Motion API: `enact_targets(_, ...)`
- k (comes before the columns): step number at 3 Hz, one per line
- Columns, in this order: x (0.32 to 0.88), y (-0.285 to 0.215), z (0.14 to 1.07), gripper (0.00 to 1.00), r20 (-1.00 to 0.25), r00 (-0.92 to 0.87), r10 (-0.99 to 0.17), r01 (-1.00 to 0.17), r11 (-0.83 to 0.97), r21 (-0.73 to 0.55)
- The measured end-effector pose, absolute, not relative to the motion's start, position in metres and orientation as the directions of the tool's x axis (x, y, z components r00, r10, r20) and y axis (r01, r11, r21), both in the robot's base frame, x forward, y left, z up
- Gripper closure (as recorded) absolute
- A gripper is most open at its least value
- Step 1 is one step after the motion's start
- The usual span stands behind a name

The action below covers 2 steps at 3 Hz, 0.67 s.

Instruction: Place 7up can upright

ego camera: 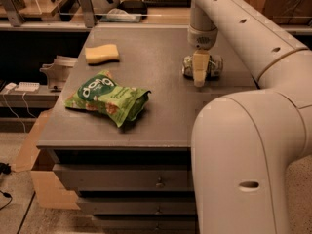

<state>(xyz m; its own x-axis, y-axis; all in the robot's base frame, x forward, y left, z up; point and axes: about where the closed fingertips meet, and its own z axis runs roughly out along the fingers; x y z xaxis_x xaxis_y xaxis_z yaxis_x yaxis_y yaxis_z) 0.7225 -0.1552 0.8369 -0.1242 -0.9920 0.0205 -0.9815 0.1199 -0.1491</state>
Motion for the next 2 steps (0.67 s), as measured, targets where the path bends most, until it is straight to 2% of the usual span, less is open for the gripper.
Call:
enact_targets(1,0.7229,-0.1536,0.8349,0.16,0.016,-0.117,-0.993,-0.984,0.114,-0.140)
enact_targets(2,0.7224,-0.1506,0.8328,0.40,0.009,-0.112,-0.994,-0.985,0.110,-0.131)
